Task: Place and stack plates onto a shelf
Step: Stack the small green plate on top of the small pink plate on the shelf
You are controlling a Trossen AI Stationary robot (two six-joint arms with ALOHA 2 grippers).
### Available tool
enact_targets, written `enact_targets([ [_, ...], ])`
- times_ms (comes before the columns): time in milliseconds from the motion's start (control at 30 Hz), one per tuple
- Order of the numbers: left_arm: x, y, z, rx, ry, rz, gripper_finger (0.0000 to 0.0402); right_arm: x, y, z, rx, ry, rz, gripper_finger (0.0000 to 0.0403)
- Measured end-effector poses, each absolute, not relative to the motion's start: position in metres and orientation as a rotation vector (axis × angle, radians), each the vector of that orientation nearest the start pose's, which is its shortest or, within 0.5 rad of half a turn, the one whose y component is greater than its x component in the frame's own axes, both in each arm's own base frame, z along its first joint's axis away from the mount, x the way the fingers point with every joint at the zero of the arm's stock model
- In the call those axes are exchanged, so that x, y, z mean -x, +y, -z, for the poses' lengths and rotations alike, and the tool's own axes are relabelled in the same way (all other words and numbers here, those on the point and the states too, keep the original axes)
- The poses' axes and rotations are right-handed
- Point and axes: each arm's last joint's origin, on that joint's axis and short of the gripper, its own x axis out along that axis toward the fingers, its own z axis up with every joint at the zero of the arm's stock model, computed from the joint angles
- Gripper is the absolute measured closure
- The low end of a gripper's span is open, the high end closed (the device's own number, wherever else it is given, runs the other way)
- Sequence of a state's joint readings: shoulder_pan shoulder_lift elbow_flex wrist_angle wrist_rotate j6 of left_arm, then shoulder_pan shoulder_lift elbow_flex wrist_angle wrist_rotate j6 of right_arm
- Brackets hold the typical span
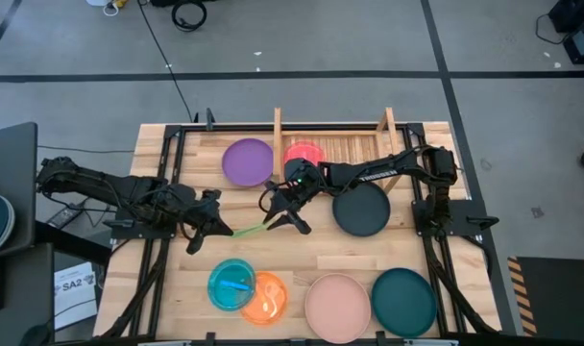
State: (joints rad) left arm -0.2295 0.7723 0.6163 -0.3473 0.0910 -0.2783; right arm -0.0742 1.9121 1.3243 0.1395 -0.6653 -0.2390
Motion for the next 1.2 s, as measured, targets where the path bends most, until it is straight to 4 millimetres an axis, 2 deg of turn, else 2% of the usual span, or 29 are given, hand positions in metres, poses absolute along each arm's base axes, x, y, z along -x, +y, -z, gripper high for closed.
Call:
enact_targets([
  [367,-0.1617,-0.0405,-0.2621,0.234,0.546,0.241,0.0395,-0.427,-0.0136,-0.2267,0.061,0.355,-0.632,0.0393],
  [700,-0.1618,-0.0405,-0.2623,0.233,0.544,0.241,0.0386,-0.427,-0.0136,-0.2269,0.062,0.351,-0.635,0.0394],
  [1000,-0.1622,-0.0392,-0.2624,0.222,0.535,0.197,0.0313,-0.4272,-0.0141,-0.2272,0.005,0.367,-0.624,0.0395],
  [1200,-0.1622,-0.0393,-0.2624,0.222,0.536,0.199,0.0274,-0.4211,-0.013,-0.2323,-0.024,0.39,-0.678,0.0395],
])
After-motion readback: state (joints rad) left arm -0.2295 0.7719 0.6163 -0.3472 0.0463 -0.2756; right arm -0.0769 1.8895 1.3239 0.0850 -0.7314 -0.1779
